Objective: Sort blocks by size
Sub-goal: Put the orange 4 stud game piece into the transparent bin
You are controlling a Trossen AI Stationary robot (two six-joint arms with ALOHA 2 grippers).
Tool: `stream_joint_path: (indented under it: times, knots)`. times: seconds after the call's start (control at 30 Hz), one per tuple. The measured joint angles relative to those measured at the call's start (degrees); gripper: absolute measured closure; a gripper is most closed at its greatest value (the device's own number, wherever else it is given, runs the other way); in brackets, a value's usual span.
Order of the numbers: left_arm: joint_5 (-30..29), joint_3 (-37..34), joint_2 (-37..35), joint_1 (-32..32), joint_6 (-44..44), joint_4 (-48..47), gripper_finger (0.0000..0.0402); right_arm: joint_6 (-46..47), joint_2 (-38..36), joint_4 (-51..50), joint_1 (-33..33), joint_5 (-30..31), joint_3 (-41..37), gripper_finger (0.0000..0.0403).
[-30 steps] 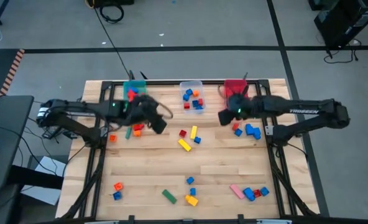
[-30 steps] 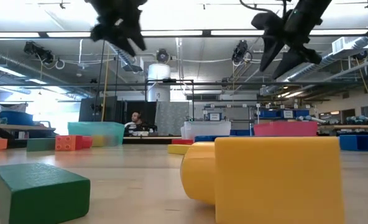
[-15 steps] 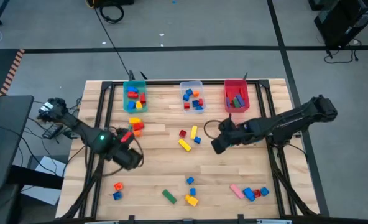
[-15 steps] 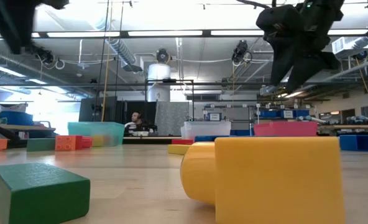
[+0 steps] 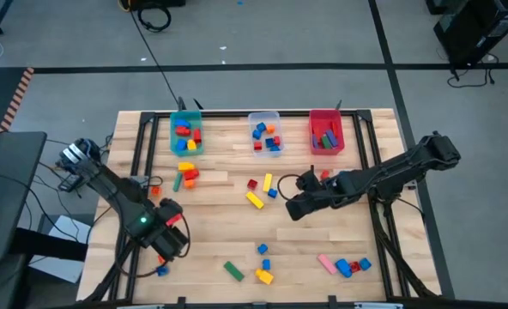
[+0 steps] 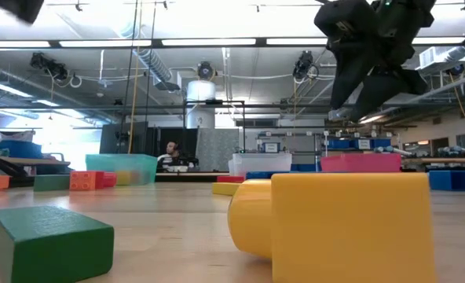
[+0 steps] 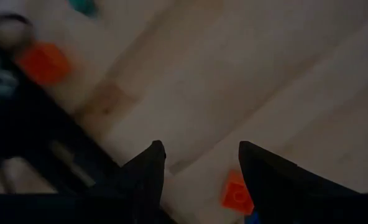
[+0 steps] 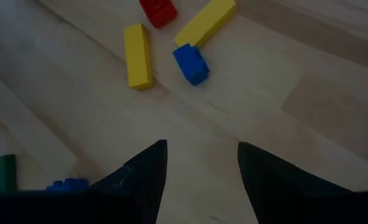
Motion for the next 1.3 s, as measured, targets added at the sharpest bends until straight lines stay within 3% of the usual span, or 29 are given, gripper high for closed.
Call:
stream_joint_path:
  times: [0.17, 0.33, 0.47, 0.73, 1.17, 1.3]
  knots:
    - [9.9, -9.4, -0.43, -1.32, 1.21, 15.85, 0.0188, 0.0, 0.15, 1.57, 0.0, 0.02, 0.0, 0.0193]
    - [13.27, -15.77, -0.1, -1.64, 0.13, 28.93, 0.0188, 0.0, 0.15, 2.6, 0.0, -0.08, 0.0, 0.0193]
    - [16.78, -18.16, 0.33, -1.69, -1.25, 30.32, 0.0188, 0.0, 0.15, 3.2, 0.04, -0.61, 0.0, 0.0193]
    - [17.4, -19.86, 0.59, -3.36, -2.04, 35.64, 0.0188, 0.0, 0.13, 4.67, 0.37, -1.33, 0.0, 0.0193]
    - [21.94, -19.59, 8.43, -5.37, -2.95, 38.58, 0.0188, -0.06, 0.13, 4.8, 0.76, -1.36, 0.0, 0.0193]
    - [22.05, -19.41, 8.95, -5.32, -2.94, 38.64, 0.0207, -0.17, 0.13, 4.78, 0.76, -1.4, 0.0, 0.0193]
